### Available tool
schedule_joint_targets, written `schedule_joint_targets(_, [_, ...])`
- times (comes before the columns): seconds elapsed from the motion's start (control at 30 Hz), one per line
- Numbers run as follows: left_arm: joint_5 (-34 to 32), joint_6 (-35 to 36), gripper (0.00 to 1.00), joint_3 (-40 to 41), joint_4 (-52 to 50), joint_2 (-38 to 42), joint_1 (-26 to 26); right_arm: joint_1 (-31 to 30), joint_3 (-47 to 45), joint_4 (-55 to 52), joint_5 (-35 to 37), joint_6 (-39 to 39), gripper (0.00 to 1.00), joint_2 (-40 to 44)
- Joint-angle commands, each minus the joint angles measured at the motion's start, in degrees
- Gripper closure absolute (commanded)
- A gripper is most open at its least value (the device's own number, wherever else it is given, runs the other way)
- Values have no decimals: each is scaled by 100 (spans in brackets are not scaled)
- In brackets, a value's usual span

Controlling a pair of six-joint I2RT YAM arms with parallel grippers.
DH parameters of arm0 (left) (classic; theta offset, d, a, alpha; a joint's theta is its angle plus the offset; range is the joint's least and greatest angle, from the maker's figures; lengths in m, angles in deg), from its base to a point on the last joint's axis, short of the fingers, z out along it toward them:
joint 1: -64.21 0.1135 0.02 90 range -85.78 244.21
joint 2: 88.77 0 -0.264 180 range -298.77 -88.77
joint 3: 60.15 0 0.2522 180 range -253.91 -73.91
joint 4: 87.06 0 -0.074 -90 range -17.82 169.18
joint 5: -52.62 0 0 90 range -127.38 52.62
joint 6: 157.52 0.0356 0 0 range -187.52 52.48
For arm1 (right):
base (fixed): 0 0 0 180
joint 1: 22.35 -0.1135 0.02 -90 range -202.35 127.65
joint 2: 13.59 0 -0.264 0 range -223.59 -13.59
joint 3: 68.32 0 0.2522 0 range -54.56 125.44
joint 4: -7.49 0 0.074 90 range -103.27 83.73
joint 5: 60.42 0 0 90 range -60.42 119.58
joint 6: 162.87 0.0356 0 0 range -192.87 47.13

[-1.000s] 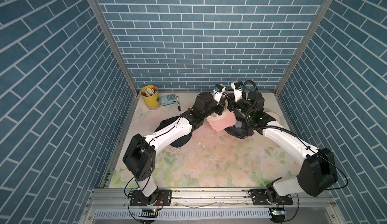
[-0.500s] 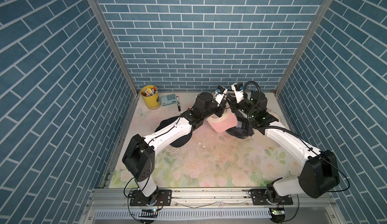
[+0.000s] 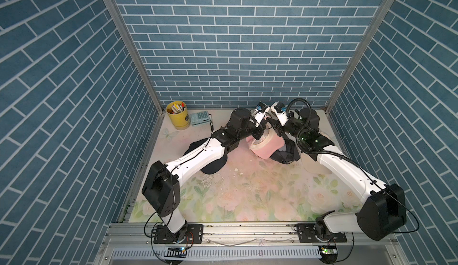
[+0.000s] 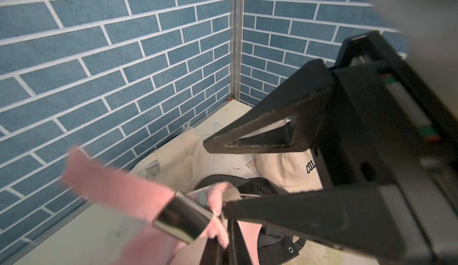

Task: Open the adjustable buckle of the baseball cap
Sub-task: Pull the adjustable strap on the baseball cap.

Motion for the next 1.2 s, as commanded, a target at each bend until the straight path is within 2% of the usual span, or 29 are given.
schedule_joint_targets(0.0, [-69,-20,100,-47,521,323,119,-94,14,-813,-378,-773,60,194])
schedule_joint_targets(0.3, [231,-28,100,-93,508,326,144,-94,25,-1079,-427,-1030,61,219])
schedule_joint_targets(0.57, [233,20,100,-93,450,391,163,-90,42,-1433,-262,-1718,63,180])
schedule_joint_targets(0.73, [-181,50,100,20,453,487,192,8,-386,-605,-44,-1274,63,434])
schedule_joint_targets(0.93, [-715,200,100,66,282,545,192,131,-286,-497,78,-955,61,701])
schedule_joint_targets(1.07, [-338,316,100,147,309,596,192,168,-125,-809,-25,-1109,61,674])
schedule_joint_targets(1.17, [263,536,100,93,195,576,192,163,-33,-931,-350,-1133,61,598])
